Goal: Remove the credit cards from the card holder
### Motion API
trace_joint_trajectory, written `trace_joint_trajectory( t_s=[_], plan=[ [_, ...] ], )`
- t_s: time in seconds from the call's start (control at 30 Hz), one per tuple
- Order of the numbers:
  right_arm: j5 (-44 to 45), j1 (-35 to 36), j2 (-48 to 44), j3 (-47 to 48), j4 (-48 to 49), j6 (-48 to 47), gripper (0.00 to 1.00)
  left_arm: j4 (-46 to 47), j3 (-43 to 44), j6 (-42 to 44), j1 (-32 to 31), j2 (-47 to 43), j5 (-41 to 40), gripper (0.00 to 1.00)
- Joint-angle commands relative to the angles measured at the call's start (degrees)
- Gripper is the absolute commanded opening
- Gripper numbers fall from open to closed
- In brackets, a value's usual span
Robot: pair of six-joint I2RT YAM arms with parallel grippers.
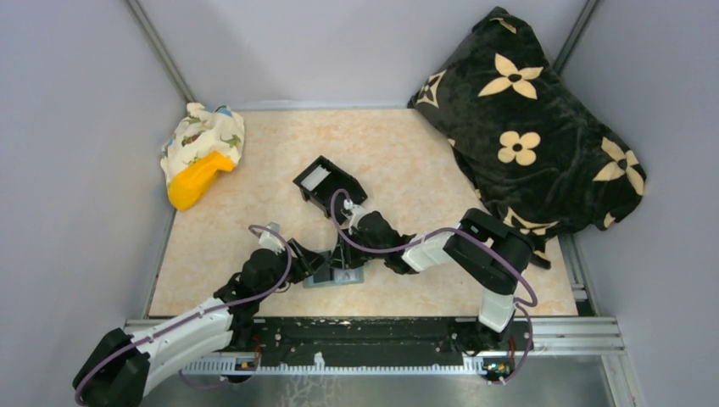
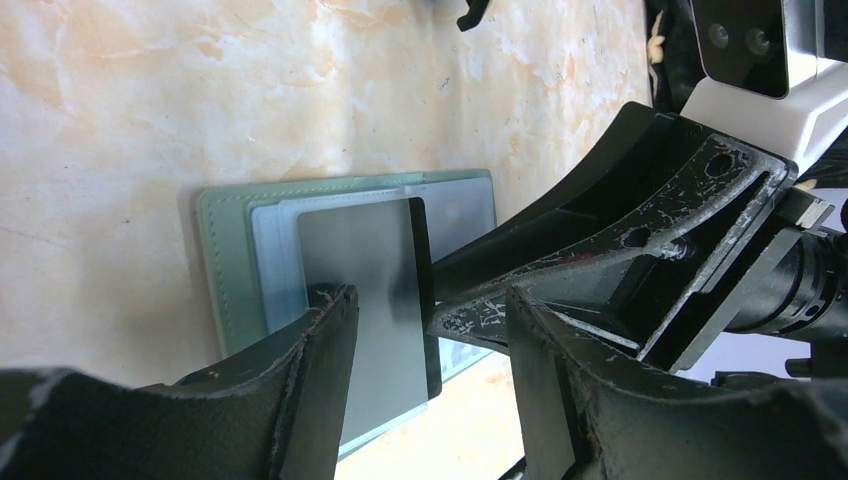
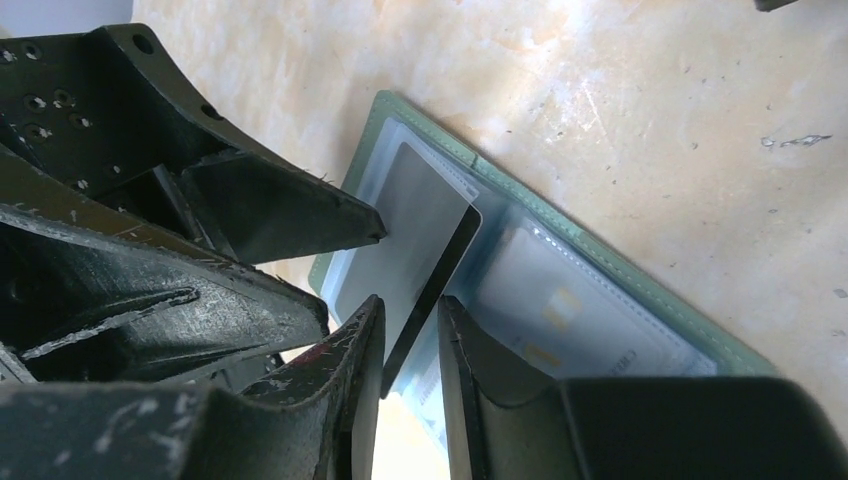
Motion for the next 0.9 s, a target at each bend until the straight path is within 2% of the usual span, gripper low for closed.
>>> trace_joint_trajectory(
  t_s=[0.0,0.33,0.87],
  plan=[
    [-1.65,0.44,-0.46,-0.08,5.77,1.09,0.25,2.37,-3.13,0.04,0.15,0.00,0.45,0.62],
    [-1.78,0.41,-0.42,-0.08,5.75,1.04,0.00,2.20,-2.95,0.32,0.15,0.04,0.08,0.62],
    [-0.27,-2.62,-4.77,-3.10,1.46,-1.84,0.00,-0.86,-2.26,1.25,0.15,-2.14,-1.33,0.63]
  ],
)
